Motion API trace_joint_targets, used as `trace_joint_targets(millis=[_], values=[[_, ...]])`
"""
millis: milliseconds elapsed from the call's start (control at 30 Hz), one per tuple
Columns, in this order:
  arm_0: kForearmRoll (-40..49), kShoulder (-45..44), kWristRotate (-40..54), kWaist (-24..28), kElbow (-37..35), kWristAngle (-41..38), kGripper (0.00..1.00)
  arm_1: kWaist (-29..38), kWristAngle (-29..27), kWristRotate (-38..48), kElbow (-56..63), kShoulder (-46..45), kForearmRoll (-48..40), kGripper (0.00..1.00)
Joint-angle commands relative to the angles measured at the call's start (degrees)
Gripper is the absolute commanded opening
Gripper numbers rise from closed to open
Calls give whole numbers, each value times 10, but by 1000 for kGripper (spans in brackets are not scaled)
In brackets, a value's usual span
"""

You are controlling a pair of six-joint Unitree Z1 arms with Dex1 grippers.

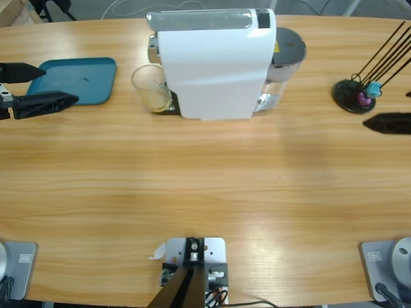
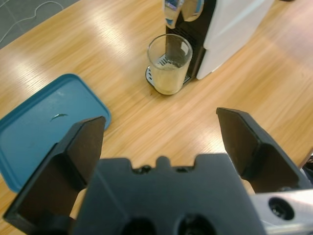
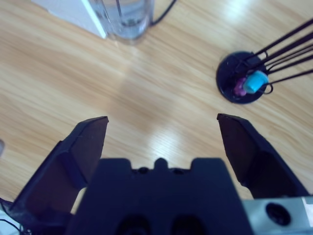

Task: Pour coffee

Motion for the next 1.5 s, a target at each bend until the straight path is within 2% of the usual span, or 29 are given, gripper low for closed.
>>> trace_joint_targets(millis=[33, 300, 500, 733, 1033, 1500], values=[[9, 22, 4, 17, -29, -23, 1000, 4, -4, -9, 56, -45, -40, 1000], [16, 62, 23, 21, -59, -69, 1000, 4, -5, -9, 64, -67, -47, 1000], [12, 74, 24, 27, -87, -69, 1000, 4, 6, -13, 129, -237, -99, 1000], [13, 75, 23, 26, -79, -71, 1000, 4, 6, -16, 108, -158, -91, 1000], [13, 77, 23, 26, -74, -74, 1000, 4, 27, -18, 98, -126, -88, 1000], [6, 88, 36, 26, -73, -77, 1000, 4, 24, -16, 98, -113, -93, 1000]])
